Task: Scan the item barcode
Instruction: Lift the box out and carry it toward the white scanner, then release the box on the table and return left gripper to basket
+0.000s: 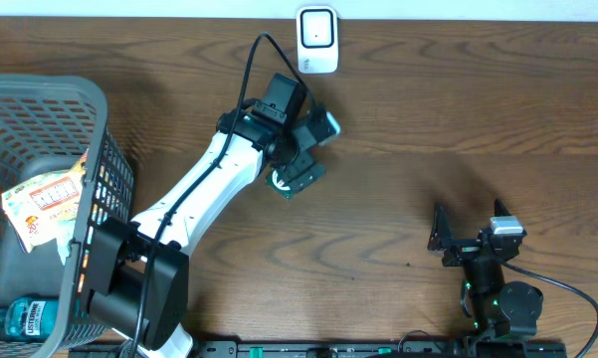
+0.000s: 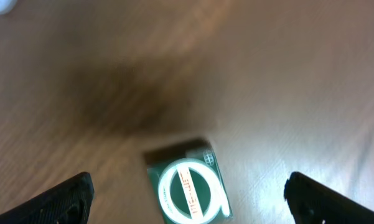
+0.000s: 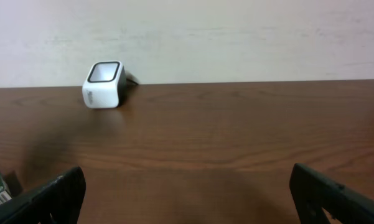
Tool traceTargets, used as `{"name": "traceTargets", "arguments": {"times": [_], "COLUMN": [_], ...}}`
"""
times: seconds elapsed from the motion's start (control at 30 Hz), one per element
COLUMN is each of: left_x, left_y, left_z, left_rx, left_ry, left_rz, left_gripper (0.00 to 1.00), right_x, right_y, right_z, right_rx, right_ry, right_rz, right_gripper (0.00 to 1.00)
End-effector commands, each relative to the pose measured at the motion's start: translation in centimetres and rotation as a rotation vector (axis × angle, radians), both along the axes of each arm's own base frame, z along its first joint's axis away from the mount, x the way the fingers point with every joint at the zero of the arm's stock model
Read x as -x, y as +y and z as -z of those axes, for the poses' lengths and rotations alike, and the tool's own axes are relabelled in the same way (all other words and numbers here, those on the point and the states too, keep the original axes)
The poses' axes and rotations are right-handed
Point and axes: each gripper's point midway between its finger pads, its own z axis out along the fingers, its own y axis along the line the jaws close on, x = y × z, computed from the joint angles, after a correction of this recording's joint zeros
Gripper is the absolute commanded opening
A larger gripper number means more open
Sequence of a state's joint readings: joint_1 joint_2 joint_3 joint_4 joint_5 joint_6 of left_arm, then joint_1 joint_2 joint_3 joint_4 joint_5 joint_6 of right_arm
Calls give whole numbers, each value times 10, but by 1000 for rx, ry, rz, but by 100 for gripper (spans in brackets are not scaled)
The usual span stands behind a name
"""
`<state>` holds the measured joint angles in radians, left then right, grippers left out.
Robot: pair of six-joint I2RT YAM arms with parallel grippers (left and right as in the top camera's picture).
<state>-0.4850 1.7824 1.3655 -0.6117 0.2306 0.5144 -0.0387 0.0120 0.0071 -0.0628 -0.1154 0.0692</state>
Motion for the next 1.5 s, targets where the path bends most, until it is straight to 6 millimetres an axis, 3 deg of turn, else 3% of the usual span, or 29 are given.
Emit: {"name": "traceTargets", "arguments": {"times": [0.0,0.13,0.2,0.3,0.4,0.5,0.57,0.63,0.7,0.83,0.93,1.03,1.17,1.3,1.47], "left_x": [-10,-24,-28,-32,-36,-35,-28,-15,5,49,79,98,111,119,119], "left_y": [-4,7,13,15,29,69,110,155,201,276,321,356,377,393,402], "left_z": [3,-1,-9,-46,-112,-189,-232,-261,-274,-261,-229,-183,-118,-63,-49], "left_rx": [116,193,208,248,292,324,350,386,405,293,171,67,32,152,359], "left_ry": [92,121,106,52,-64,-232,-331,-391,-412,-375,-280,-168,-19,90,145], "left_rz": [-305,-651,-734,-737,-768,-863,-984,-1119,-1251,-1466,-1630,-1767,-1862,-1942,-1981], "left_gripper": [98,98,98,98,98,98,98,98,98,98,98,98,98,98,98], "right_x": [0,0,0,0,0,0,0,0,0,0,0,0,0,0,0], "right_y": [2,2,2,2,2,2,2,2,2,2,2,2,2,2,2], "right_z": [0,0,0,0,0,0,0,0,0,0,0,0,0,0,0], "right_rx": [-12,-12,-12,-12,-12,-12,-12,-12,-12,-12,-12,-12,-12,-12,-12], "right_ry": [1,1,1,1,1,1,1,1,1,1,1,1,1,1,1], "right_rz": [-5,-5,-5,-5,-5,-5,-5,-5,-5,-5,-5,-5,-5,-5,-5], "right_gripper": [99,99,99,99,99,99,99,99,99,99,99,99,99,99,99]}}
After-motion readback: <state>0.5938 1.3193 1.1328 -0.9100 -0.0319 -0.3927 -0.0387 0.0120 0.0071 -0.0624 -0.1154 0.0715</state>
